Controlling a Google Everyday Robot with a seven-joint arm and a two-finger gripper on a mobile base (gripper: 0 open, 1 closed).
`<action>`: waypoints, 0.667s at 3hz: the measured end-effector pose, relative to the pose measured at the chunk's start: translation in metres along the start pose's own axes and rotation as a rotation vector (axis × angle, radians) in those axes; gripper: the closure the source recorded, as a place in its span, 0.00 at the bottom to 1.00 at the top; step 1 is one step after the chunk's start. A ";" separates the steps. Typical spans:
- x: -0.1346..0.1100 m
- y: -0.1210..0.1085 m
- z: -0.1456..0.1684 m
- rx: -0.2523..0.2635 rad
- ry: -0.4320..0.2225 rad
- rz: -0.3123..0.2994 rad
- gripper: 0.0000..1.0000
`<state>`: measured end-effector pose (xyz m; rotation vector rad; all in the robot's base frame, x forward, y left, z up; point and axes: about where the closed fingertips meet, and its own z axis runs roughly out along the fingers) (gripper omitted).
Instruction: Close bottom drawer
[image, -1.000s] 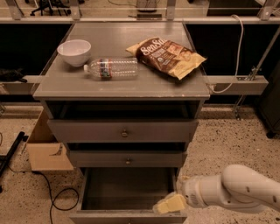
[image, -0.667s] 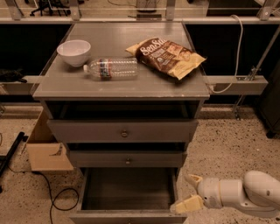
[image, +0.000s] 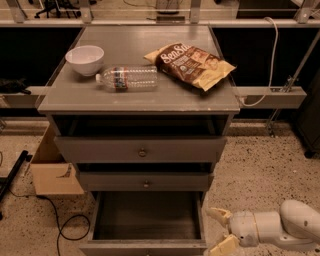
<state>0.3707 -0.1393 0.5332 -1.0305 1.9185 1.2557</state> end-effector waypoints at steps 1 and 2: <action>0.003 -0.004 0.013 0.030 0.038 0.003 0.00; 0.042 -0.005 0.034 0.080 0.032 0.087 0.00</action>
Offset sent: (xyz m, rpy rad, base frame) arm -0.0379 0.0273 -0.1087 -0.0818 0.1563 -0.1960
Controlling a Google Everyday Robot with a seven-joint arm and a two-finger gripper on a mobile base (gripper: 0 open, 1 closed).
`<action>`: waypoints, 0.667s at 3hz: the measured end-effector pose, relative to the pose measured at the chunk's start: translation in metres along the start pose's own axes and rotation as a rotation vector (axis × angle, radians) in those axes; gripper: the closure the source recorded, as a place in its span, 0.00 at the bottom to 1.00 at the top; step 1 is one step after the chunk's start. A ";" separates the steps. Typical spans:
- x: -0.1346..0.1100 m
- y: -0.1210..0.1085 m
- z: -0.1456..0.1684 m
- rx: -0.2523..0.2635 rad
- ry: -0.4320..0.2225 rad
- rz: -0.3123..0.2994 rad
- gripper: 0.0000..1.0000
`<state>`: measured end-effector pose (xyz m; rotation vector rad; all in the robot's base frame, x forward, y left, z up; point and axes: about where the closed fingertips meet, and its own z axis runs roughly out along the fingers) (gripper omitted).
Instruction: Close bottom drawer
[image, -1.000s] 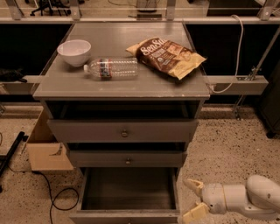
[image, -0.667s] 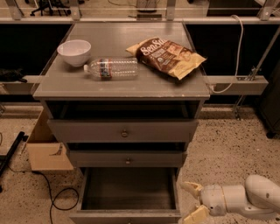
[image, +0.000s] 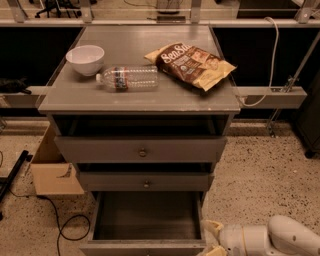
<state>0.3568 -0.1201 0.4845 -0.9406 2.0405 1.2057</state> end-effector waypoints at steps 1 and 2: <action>0.059 -0.002 0.012 0.064 -0.025 0.121 0.00; 0.082 -0.003 0.017 0.095 -0.035 0.164 0.00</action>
Offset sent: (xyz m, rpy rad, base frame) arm -0.0570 -0.0145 -0.0972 -0.0163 0.1407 -0.2216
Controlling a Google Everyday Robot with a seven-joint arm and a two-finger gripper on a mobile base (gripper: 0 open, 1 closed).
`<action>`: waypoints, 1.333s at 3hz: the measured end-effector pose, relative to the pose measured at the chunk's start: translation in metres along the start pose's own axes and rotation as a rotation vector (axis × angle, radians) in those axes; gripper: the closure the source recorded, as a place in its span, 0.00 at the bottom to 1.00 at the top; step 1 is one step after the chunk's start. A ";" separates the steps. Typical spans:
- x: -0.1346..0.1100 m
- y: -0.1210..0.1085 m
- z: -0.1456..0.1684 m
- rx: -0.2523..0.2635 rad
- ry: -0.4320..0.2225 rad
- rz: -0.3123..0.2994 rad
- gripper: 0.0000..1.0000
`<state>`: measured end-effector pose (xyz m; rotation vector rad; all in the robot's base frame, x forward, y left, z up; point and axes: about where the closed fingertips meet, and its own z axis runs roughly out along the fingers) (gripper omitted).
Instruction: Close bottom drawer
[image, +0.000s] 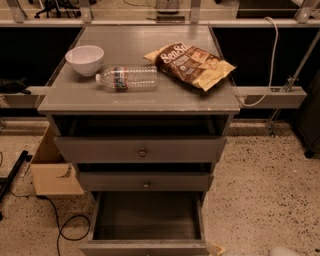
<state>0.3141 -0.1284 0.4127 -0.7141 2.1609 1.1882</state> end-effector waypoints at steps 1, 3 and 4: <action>0.000 0.000 0.000 0.001 0.000 0.000 0.00; 0.025 -0.016 0.050 -0.053 0.055 0.206 0.00; 0.026 -0.015 0.052 -0.057 0.057 0.210 0.00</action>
Offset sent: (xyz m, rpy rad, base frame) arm 0.0008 0.0341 -0.0372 0.0246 0.2108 -0.0151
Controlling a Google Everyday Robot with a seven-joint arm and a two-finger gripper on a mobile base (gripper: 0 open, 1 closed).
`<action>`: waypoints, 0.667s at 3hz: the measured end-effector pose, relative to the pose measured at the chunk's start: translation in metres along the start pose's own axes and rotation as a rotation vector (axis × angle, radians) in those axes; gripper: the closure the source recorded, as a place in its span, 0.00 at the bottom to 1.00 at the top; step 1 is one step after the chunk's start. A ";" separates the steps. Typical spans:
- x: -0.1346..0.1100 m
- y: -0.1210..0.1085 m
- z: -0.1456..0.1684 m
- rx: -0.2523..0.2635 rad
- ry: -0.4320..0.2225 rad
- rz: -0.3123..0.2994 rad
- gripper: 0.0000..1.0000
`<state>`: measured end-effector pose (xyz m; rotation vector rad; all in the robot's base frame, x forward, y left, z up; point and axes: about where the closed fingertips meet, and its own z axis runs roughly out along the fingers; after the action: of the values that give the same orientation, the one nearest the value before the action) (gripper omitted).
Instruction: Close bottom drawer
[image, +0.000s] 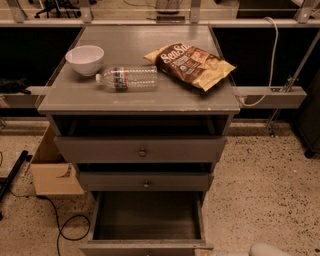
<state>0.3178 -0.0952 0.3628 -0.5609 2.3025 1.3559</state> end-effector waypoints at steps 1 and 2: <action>-0.002 0.008 0.003 -0.016 0.013 -0.042 0.00; 0.012 0.013 0.011 -0.086 0.047 -0.097 0.00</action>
Offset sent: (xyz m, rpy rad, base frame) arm -0.0339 0.0216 -0.0110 0.0868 -0.0794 0.2343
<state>0.3031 -0.0811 0.3606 -0.7287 2.2307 1.4150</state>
